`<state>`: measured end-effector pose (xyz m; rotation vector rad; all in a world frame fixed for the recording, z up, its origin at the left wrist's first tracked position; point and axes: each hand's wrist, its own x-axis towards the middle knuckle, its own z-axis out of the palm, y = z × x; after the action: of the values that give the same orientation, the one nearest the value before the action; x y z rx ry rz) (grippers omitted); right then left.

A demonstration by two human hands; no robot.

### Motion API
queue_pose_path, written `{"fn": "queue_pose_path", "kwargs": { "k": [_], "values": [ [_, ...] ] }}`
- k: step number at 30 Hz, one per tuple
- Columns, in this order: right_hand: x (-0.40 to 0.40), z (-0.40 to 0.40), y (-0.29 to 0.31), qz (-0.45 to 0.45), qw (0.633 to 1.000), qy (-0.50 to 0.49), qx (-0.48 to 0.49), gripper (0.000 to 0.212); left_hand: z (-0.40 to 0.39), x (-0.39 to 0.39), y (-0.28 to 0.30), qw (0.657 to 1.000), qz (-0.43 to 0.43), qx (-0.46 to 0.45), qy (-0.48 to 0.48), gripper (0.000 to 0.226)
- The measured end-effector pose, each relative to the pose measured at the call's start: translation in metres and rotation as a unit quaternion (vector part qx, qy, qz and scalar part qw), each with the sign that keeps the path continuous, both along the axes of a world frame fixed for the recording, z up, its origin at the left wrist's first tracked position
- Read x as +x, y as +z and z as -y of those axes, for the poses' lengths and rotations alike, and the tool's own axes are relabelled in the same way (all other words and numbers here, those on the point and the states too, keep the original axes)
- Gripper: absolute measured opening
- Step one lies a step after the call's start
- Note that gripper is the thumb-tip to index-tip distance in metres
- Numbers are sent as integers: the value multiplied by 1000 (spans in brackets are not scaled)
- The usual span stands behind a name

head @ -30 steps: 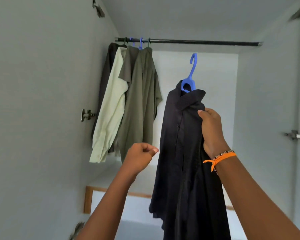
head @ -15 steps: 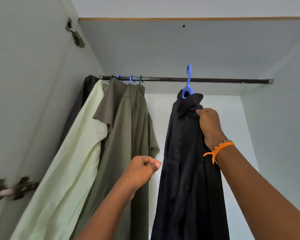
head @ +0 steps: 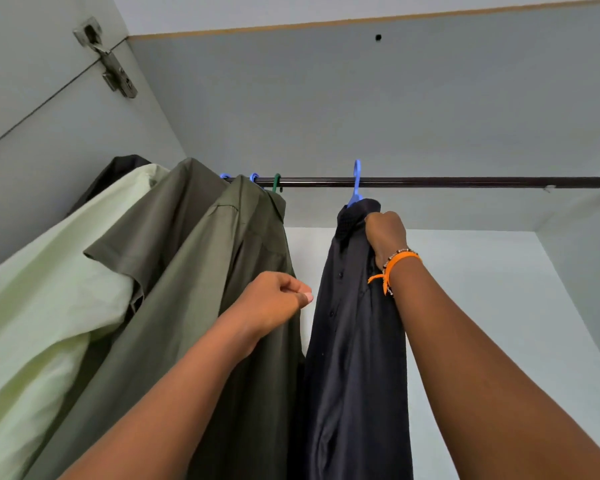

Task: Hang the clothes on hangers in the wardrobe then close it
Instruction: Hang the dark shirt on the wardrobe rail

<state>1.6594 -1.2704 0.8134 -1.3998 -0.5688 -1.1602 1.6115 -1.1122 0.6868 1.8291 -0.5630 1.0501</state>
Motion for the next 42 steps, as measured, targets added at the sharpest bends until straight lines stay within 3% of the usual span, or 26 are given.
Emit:
{"fn": "queue_pose_path", "kwargs": {
  "k": [5, 10, 12, 17, 19, 21, 22, 24, 25, 29, 34, 39, 42],
  "values": [
    [16, -1, 20, 10, 1000, 0, -7, 9, 2, 25, 19, 1000, 3, 14, 19, 9],
    [24, -18, 27, -32, 995, 82, -38, 13, 3, 39, 25, 1000, 4, 13, 13, 12],
    [20, -31, 28, -37, 989, 121, -71, 10, 4, 39, 22, 1000, -6, 7, 3, 31],
    [-4, -68, 23, -80, 951, 239, -177, 13, 3, 42, 11, 994, -66, -8, -90, 115],
    [-6, -77, 6, -70, 932, 315, -166, 24, 0, 44, 0, 996, -44, -28, -75, 125],
    [1, -88, -20, -52, 917, 359, -167, 17, -5, 43, -17, 998, -18, -55, -8, 119],
    [7, -94, -34, -35, 922, 350, -164, 25, -8, 40, -28, 998, -13, -63, 26, 113],
    [18, -104, -67, -10, 943, 293, -156, 69, -12, 30, -55, 994, 0, -45, 99, 100],
    [17, -108, -88, -8, 945, 281, -166, 74, -13, 24, -68, 991, 10, -29, 128, 97],
    [-2, -118, -183, -45, 939, 285, -187, 58, -23, -2, -119, 986, 11, 1, 169, 98],
    [-38, -121, -293, -139, 939, 227, -218, 61, -41, -41, -206, 985, -90, 1, 145, 95],
    [-100, -121, -394, -257, 897, 183, -309, 55, -53, -88, -287, 963, -229, 5, 141, 48],
    [-135, -120, -431, -300, 890, 164, -303, 50, -57, -122, -313, 951, -282, -13, 122, 35]
  ]
}}
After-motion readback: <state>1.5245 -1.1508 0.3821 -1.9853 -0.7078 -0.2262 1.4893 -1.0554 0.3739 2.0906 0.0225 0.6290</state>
